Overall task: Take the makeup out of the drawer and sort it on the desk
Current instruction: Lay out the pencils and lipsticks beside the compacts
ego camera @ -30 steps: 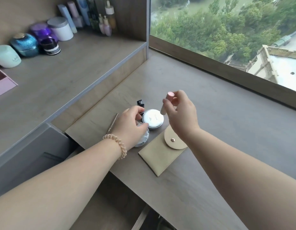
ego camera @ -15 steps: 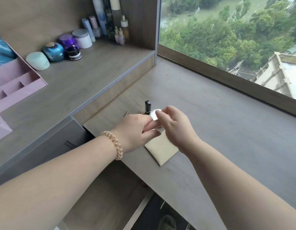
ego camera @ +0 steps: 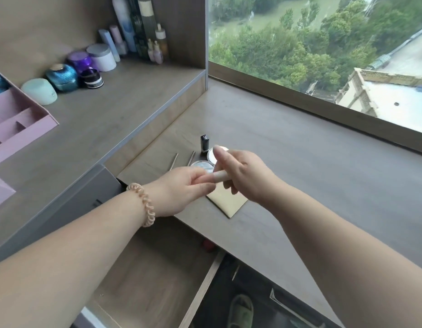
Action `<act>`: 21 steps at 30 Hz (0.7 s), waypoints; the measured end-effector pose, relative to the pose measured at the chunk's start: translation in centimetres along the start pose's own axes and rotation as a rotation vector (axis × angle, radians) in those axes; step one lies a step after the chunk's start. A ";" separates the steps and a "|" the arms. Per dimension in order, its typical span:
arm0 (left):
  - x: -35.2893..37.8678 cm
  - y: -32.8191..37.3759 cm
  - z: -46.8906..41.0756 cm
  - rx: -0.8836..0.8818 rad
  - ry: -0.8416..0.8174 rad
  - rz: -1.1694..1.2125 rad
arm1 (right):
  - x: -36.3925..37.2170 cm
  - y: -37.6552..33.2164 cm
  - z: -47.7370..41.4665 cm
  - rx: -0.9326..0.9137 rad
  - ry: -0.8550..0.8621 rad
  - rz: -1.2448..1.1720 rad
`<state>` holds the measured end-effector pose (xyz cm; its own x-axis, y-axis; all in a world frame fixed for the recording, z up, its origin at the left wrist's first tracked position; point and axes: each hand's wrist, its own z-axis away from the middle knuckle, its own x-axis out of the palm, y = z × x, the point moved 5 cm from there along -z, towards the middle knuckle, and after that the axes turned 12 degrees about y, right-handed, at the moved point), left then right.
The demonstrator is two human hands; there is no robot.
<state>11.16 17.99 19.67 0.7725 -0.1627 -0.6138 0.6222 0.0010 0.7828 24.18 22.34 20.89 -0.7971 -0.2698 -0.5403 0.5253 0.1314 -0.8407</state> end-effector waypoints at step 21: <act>0.7 0.9 -1.5 -0.003 0.048 0.061 | 0.3 3.6 1.4 0.288 -0.123 -0.276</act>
<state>12.48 19.32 19.81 0.8141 -0.1149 -0.5692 0.5742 0.0129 0.8186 26.26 21.44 17.76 -0.8872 -0.3716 -0.2734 0.3731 -0.2295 -0.8989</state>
